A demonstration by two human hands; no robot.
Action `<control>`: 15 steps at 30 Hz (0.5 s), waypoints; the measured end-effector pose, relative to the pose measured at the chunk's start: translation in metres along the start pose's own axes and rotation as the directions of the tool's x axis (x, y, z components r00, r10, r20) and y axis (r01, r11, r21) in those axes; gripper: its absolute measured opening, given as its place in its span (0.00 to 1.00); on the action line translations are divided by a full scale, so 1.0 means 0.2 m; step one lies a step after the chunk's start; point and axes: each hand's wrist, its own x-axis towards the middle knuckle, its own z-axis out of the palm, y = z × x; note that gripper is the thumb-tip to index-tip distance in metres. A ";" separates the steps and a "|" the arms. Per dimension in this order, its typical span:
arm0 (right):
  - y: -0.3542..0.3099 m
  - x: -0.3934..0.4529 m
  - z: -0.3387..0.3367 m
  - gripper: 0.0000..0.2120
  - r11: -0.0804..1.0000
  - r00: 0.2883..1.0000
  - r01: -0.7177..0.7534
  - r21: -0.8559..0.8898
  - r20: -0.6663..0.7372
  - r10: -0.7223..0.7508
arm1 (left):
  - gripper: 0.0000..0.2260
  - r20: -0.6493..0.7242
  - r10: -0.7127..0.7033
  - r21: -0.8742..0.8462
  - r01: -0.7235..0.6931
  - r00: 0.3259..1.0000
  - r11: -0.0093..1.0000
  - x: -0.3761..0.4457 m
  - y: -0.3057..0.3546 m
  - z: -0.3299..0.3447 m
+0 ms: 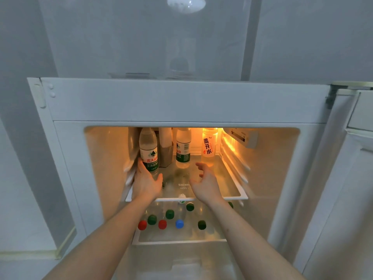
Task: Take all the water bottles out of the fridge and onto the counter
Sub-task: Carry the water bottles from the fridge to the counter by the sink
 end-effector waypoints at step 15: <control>-0.01 0.47 0.31 0.43 0.990 0.997 -0.057 0.127 -0.050 0.064 | 0.40 -0.100 0.053 0.104 -0.042 0.994 0.994 -0.01 -0.01 0.04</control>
